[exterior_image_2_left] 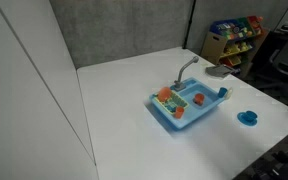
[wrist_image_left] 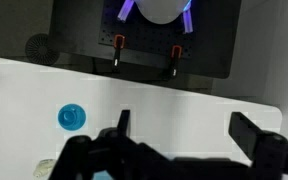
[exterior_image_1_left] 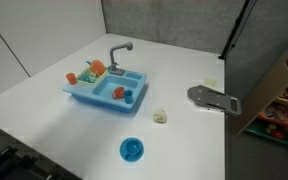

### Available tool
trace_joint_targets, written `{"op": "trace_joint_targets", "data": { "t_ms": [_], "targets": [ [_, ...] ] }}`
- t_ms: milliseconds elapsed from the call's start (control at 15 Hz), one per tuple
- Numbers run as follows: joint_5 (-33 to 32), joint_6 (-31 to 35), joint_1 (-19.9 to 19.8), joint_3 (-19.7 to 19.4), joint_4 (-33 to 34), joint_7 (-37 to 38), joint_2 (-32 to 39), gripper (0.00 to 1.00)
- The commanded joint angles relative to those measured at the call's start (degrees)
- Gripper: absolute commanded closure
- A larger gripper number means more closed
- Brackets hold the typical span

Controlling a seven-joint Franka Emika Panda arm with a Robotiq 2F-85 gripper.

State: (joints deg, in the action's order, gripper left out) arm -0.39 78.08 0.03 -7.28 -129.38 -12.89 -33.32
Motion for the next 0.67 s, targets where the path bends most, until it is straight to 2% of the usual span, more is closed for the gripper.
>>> {"op": "trace_joint_targets", "data": {
  "t_ms": [0,267,600],
  "targets": [
    [0.1,-0.1,-0.4,0.3,0.1,-0.2,0.1,0.0],
    [0.1,-0.1,-0.4,0.3,0.1,-0.2,0.1,0.0],
    [2.3,0.8,-1.0,1.0,0.6,4.0,1.6,0.0]
  ]
}}
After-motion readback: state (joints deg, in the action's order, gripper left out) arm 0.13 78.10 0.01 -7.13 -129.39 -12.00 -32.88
